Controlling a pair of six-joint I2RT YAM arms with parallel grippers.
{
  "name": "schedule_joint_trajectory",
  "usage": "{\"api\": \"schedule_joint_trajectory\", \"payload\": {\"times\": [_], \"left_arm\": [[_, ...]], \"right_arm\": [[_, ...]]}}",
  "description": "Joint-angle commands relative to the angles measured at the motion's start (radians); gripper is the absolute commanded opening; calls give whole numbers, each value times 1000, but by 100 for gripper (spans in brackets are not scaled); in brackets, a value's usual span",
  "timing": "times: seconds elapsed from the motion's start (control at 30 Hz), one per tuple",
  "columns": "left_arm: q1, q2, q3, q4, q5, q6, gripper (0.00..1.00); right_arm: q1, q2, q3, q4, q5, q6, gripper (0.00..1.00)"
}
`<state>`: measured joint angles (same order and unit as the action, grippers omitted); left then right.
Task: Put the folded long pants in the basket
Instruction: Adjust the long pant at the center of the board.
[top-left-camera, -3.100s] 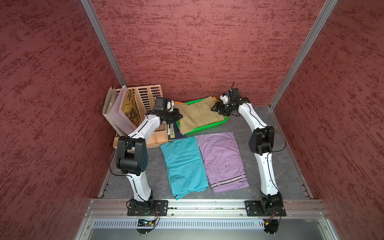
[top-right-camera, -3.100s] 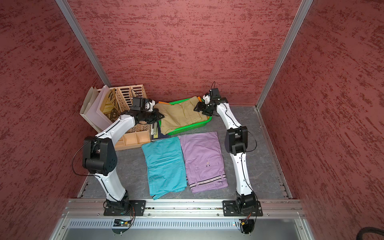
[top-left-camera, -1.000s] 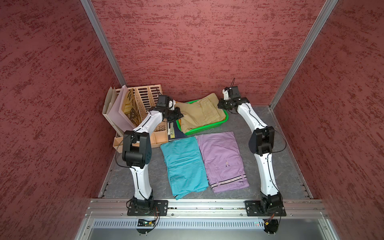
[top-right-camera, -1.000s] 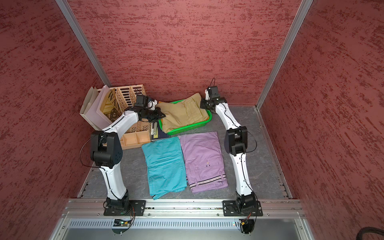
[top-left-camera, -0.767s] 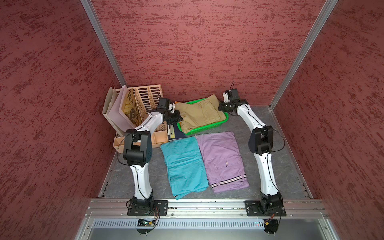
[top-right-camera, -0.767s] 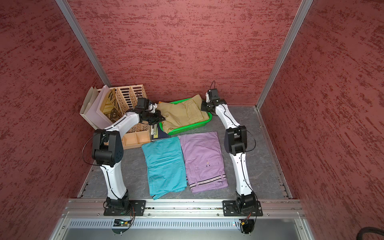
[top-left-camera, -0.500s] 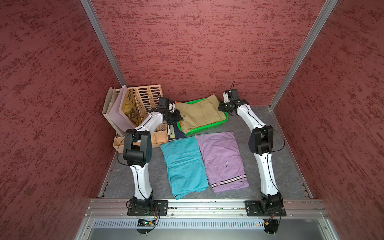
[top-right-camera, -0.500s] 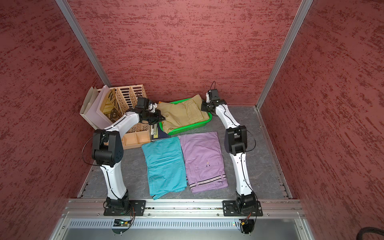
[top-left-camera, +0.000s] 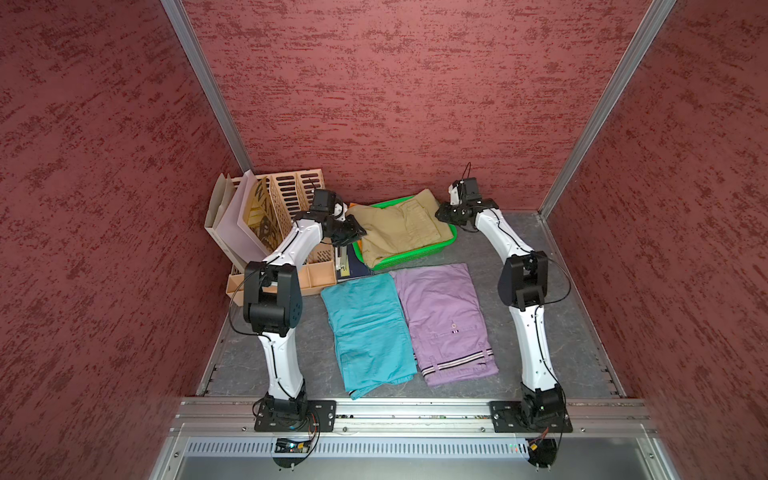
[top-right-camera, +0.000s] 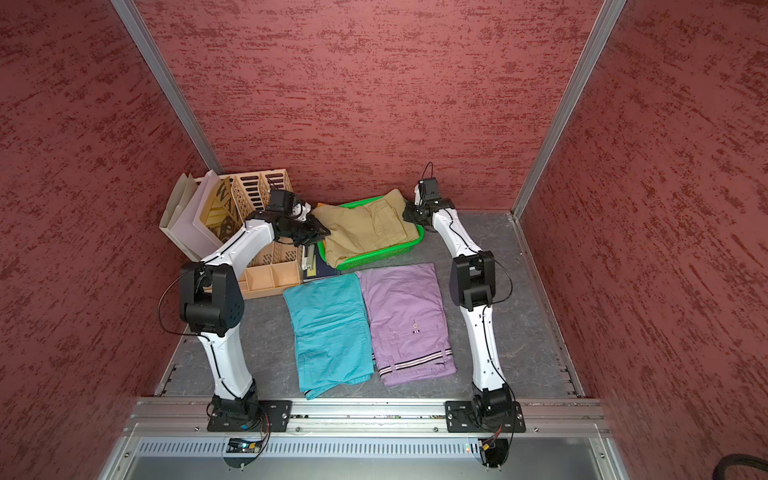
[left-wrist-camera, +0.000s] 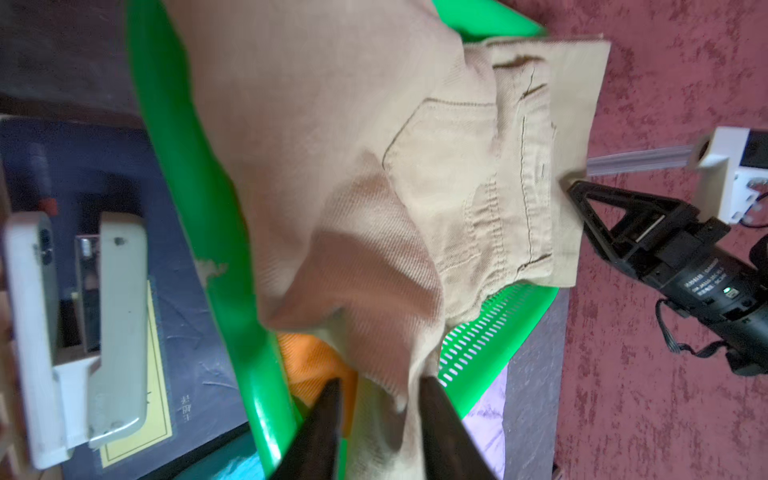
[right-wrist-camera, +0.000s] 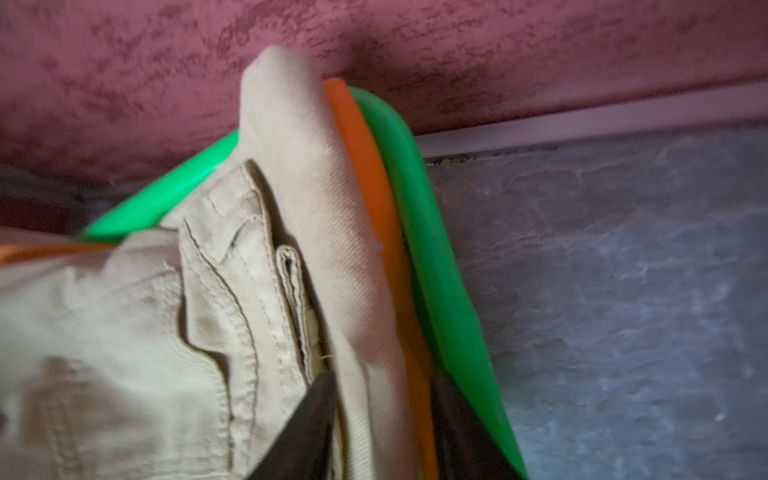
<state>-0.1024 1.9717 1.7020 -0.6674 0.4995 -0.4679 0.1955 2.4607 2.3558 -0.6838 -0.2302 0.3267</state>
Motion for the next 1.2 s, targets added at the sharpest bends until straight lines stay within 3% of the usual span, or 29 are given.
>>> {"api": "schedule_joint_trajectory", "payload": {"times": [0.0,0.17,0.4,0.57,0.8,1.03,1.17], "left_arm": [[25,-111,31,-39,-31,-3,68],[33,-279,-73,-45,14,-3,68],[-14,-662,-469,-7,121,12,62],[-88,-853,-682,-51,136,22,59],[-248,-952,-848,-7,65,-54,59],[-316,-947,-901,53,37,-91,59],[-333,-933,-900,70,31,-98,59]], "right_arm": [[-15,-122,-9,-17,39,-14,62],[-15,-279,-95,-115,76,-17,65],[-16,-733,-715,-19,28,43,65],[5,-976,-1129,17,-54,85,60],[179,-1163,-1480,15,-60,155,51],[383,-1220,-1597,24,-25,298,44],[411,-1184,-1638,-28,31,297,45]]}}
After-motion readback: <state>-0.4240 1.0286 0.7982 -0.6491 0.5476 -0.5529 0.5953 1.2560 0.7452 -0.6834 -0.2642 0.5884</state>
